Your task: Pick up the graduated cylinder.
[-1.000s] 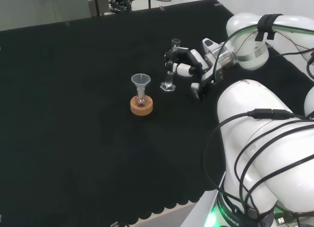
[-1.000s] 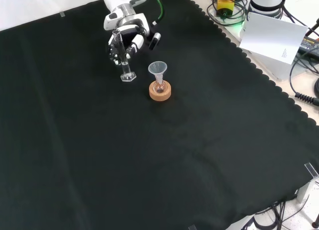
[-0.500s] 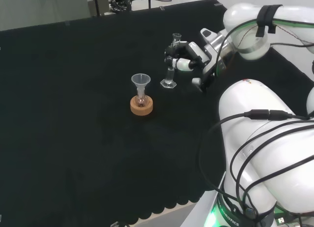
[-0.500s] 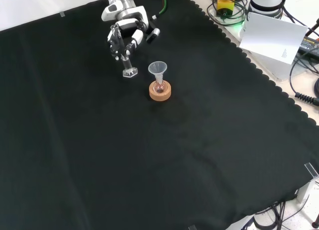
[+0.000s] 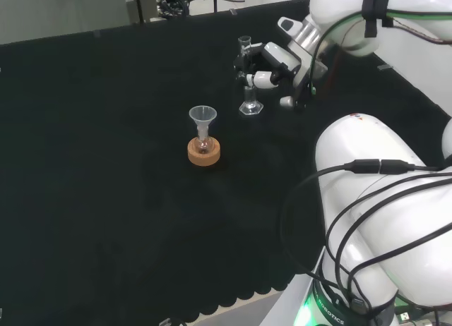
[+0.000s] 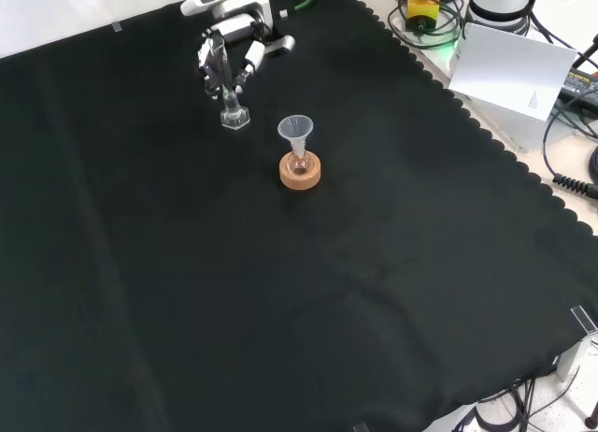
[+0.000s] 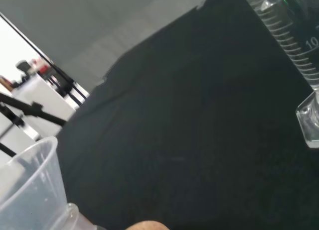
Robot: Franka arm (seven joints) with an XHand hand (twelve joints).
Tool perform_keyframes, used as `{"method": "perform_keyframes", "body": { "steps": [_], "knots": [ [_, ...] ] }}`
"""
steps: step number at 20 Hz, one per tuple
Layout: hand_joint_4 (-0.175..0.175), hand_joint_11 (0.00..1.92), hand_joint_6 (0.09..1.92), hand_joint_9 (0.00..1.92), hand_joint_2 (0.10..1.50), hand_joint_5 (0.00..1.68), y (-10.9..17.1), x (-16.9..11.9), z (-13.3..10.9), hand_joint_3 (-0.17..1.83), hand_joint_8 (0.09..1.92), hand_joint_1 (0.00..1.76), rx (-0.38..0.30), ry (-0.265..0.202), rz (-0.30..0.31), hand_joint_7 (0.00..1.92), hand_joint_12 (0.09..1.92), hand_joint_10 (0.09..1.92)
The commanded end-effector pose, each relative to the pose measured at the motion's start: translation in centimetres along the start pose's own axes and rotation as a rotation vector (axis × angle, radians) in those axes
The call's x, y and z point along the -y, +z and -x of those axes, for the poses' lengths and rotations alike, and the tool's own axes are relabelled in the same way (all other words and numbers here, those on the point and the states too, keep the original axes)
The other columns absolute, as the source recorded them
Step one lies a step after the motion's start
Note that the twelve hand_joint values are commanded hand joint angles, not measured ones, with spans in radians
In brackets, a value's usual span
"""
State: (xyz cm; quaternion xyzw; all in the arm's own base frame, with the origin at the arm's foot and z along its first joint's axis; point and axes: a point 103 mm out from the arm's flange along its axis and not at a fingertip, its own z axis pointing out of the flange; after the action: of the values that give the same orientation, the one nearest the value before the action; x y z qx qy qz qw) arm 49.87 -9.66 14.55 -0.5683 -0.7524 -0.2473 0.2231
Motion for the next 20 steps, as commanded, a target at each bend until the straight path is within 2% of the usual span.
{"method": "perform_keyframes", "body": {
  "steps": [1,10,20],
  "knots": [
    [-0.070,1.33,1.03,1.45,1.13,0.97,-1.8,0.8,-1.3,0.00,0.52,1.11,0.113,0.001,-0.080,1.12,0.75,0.09],
    [-0.072,1.37,1.01,1.49,1.12,0.98,-3.3,2.5,-3.9,0.00,0.47,1.12,0.215,0.020,-0.197,1.18,0.72,0.09],
    [-0.068,1.38,0.99,1.51,1.11,0.99,-4.1,4.9,-7.1,0.00,0.43,1.12,0.331,0.024,-0.284,1.21,0.70,0.09]
  ]
}}
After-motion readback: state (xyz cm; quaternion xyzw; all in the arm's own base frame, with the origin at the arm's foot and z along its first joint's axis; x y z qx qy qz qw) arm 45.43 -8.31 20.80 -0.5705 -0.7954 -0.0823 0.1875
